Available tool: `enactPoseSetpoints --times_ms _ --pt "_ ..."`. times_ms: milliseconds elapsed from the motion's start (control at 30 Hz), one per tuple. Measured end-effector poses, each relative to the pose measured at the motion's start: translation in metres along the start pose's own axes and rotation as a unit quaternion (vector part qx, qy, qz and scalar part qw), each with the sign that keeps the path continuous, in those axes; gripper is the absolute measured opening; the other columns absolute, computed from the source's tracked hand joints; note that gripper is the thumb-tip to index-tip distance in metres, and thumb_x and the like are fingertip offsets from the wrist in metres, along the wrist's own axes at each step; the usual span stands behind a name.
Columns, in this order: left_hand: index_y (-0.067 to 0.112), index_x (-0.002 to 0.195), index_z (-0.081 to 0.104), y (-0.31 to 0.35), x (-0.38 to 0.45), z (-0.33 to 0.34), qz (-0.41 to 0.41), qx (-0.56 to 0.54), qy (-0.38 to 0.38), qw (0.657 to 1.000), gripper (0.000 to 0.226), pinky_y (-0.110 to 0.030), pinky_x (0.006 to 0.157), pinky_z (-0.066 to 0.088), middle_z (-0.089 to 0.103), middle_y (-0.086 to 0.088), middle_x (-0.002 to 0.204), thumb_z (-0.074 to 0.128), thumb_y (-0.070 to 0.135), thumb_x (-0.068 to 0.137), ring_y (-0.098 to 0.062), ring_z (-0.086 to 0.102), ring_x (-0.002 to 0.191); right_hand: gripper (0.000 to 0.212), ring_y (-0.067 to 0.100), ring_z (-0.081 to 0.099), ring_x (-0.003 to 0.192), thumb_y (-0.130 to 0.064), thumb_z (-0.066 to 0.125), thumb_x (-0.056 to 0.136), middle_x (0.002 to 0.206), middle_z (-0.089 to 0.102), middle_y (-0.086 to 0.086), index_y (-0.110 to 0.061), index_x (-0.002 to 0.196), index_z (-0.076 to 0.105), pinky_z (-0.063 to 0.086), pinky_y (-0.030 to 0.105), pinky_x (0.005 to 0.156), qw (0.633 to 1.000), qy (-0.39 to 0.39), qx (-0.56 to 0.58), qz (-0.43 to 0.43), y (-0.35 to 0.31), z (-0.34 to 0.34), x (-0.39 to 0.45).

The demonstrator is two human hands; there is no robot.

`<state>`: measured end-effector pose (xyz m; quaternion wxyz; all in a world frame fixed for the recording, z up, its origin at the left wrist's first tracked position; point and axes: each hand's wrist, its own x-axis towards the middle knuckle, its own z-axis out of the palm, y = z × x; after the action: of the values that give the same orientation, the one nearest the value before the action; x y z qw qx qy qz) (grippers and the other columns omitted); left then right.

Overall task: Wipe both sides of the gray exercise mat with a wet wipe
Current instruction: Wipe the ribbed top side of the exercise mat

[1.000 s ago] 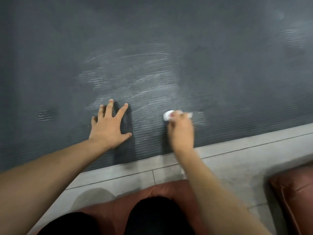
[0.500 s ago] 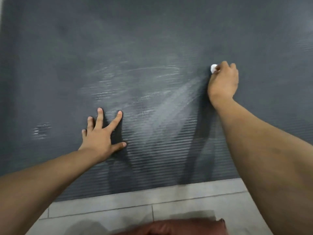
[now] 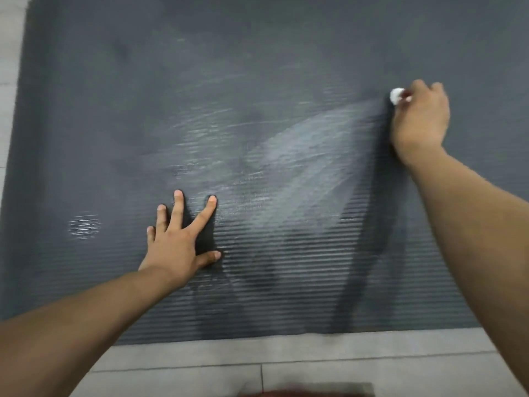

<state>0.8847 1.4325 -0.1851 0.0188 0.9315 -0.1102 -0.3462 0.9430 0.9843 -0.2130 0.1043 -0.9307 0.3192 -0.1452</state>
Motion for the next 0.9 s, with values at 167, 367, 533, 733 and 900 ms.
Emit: enactPoseSetpoints --times_ms 167,367,533,733,900 --pt "0.061 0.148 -0.022 0.001 -0.001 -0.001 -0.003 -0.003 -0.012 1.000 0.101 -0.061 0.124 0.008 -0.039 -0.004 0.162 0.062 0.061 0.091 -0.043 -0.018 0.153 0.022 0.041 0.054 0.093 -0.016 0.046 0.086 0.105 0.056 0.022 -0.008 0.098 0.063 0.040 0.044 0.080 0.998 -0.021 0.044 -0.032 -0.062 0.016 -0.045" --pt "0.052 0.157 -0.003 -0.005 -0.003 -0.007 0.016 -0.019 -0.019 1.000 0.093 -0.061 0.124 0.010 -0.031 -0.005 0.166 0.064 0.055 0.093 -0.042 -0.013 0.154 0.010 0.034 0.055 0.077 -0.006 0.064 0.078 0.087 0.058 0.013 -0.010 0.087 0.064 0.046 0.038 0.070 0.947 -0.117 0.189 -0.231 -0.223 0.028 -0.215" --pt "0.028 0.136 0.056 -0.062 -0.008 -0.035 0.035 -0.115 0.087 0.989 0.037 -0.047 0.107 0.044 0.042 0.000 0.156 0.049 0.027 0.100 -0.033 0.048 0.135 0.011 0.032 0.055 0.087 -0.010 0.057 0.087 0.094 0.059 0.009 -0.014 0.094 0.065 0.044 0.042 0.091 0.955 -0.132 0.208 -0.166 -0.249 0.031 -0.254" --pt "0.020 0.139 0.053 -0.170 0.020 -0.047 0.041 -0.028 0.213 0.976 0.042 -0.048 0.105 0.040 0.042 -0.007 0.153 0.053 0.021 0.097 -0.037 0.043 0.133 0.006 0.033 0.055 0.076 -0.016 0.057 0.093 0.090 0.054 0.009 -0.013 0.092 0.062 0.048 0.040 0.072 0.971 -0.142 0.156 -0.116 -0.280 0.033 -0.245" --pt "0.019 0.141 0.053 -0.228 0.105 -0.086 0.118 0.087 0.290 0.946 0.048 -0.050 0.115 0.035 0.037 -0.014 0.160 0.058 0.022 0.094 -0.040 0.040 0.142 0.012 0.024 0.056 0.086 -0.024 0.055 0.097 0.090 0.053 0.001 -0.017 0.098 0.064 0.043 0.034 0.076 0.958 -0.207 0.164 -0.114 -0.327 0.051 -0.204"
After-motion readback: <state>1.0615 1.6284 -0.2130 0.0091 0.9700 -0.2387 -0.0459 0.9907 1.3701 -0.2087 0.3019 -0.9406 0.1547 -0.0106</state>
